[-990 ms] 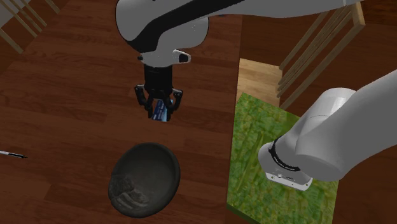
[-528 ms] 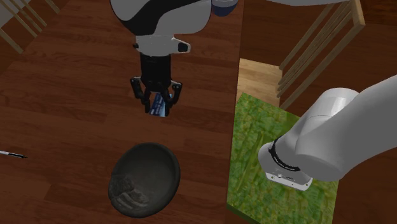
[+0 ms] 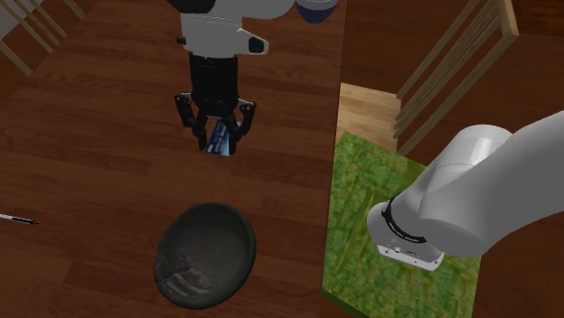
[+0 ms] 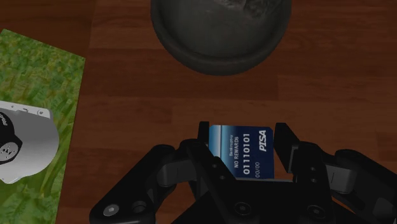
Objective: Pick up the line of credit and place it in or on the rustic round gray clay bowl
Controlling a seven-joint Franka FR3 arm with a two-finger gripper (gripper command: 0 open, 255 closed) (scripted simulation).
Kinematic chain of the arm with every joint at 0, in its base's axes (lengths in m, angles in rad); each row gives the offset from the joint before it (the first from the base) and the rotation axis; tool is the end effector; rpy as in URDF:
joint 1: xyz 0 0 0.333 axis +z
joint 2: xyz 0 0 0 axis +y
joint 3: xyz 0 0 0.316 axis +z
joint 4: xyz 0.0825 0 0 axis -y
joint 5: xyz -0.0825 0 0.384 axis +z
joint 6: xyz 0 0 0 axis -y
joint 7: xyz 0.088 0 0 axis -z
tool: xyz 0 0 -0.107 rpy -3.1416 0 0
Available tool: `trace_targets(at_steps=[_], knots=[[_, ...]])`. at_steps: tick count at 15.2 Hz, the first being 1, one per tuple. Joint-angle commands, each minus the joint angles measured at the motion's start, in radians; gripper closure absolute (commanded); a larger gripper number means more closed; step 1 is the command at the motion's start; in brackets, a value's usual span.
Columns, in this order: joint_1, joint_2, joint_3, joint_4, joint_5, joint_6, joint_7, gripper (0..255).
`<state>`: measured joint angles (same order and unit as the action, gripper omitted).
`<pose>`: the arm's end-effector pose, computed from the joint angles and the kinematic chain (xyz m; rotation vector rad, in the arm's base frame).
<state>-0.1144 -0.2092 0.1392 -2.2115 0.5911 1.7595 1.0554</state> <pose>0.4633 0.0632 0.4598 -2.2312 1.5654 0.6669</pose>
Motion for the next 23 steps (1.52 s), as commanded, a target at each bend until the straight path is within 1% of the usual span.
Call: trace_targets(at_steps=[1, 5, 13, 21, 23], knots=[[-0.001, -0.010, -0.002, 0.016, -0.003, -0.024, 0.012, 255], [-0.003, -0.021, -0.006, 0.049, -0.007, -0.063, 0.032, 255], [0.087, -0.122, 0.113, -0.036, 0.086, 0.020, 0.182, 255], [0.178, -0.157, 0.257, -0.045, 0.172, 0.120, 0.352, 255], [0.180, -0.151, 0.262, -0.065, 0.179, 0.143, 0.338, 255]])
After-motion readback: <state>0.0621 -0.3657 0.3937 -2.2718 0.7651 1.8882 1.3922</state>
